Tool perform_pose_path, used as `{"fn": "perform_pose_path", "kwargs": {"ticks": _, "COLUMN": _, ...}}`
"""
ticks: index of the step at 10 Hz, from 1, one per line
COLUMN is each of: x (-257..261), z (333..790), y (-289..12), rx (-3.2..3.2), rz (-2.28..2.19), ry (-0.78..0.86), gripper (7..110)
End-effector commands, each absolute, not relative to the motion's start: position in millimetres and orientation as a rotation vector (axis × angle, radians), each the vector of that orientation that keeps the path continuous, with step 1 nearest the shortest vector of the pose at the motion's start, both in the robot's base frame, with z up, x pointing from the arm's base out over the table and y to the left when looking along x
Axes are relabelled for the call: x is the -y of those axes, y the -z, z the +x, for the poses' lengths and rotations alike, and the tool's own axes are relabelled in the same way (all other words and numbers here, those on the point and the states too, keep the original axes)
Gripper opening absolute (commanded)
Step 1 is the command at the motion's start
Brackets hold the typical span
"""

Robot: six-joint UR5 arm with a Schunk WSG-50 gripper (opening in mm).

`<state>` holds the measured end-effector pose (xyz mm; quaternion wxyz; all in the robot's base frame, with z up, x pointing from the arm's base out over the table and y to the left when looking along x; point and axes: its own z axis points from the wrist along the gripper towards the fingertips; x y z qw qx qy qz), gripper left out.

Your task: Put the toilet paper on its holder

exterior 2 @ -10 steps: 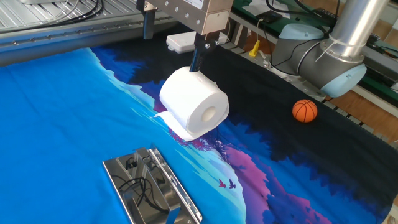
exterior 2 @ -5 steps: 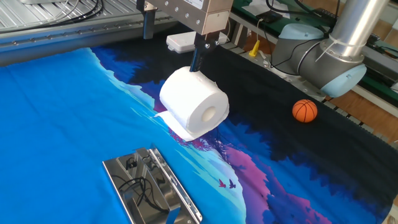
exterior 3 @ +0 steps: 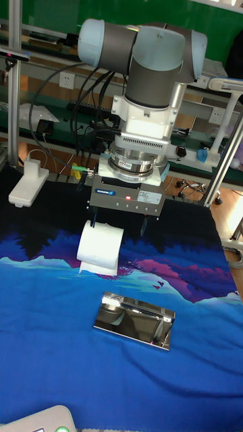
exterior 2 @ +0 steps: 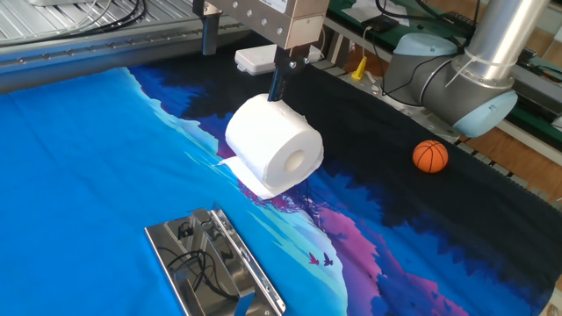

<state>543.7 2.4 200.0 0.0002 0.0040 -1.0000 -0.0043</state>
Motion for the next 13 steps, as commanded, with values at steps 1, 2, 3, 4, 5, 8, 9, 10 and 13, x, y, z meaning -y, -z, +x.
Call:
{"fn": "perform_pose_path", "kwargs": {"ticks": 1, "x": -11.0, "z": 512.1, "y": -202.2, "rx": 2.98, "rz": -0.432, "ry": 0.024, "gripper": 109}}
{"fn": "perform_pose_path", "kwargs": {"ticks": 2, "x": -12.8, "z": 513.1, "y": -199.7, "rx": 2.981, "rz": -0.435, "ry": 0.024, "gripper": 109}}
{"fn": "perform_pose_path", "kwargs": {"ticks": 3, "x": -14.6, "z": 515.1, "y": -197.0, "rx": 2.986, "rz": -0.44, "ry": 0.025, "gripper": 7}}
{"fn": "perform_pose_path", "kwargs": {"ticks": 4, "x": -15.3, "z": 515.6, "y": -196.2, "rx": 2.987, "rz": -0.443, "ry": 0.028, "gripper": 7}}
{"fn": "perform_pose_path", "kwargs": {"ticks": 5, "x": -14.5, "z": 515.6, "y": -196.2, "rx": 2.987, "rz": -0.445, "ry": 0.023, "gripper": 7}}
{"fn": "perform_pose_path", "kwargs": {"ticks": 8, "x": -14.1, "z": 516.4, "y": -195.8, "rx": 2.99, "rz": -0.448, "ry": 0.021, "gripper": 7}}
{"fn": "perform_pose_path", "kwargs": {"ticks": 9, "x": -14.0, "z": 517.2, "y": -195.7, "rx": 2.993, "rz": -0.449, "ry": 0.022, "gripper": 7}}
{"fn": "perform_pose_path", "kwargs": {"ticks": 10, "x": -14.0, "z": 517.2, "y": -195.8, "rx": 2.993, "rz": -0.449, "ry": 0.022, "gripper": 7}}
{"fn": "perform_pose_path", "kwargs": {"ticks": 13, "x": -14.0, "z": 517.2, "y": -195.6, "rx": 2.994, "rz": -0.446, "ry": 0.022, "gripper": 7}}
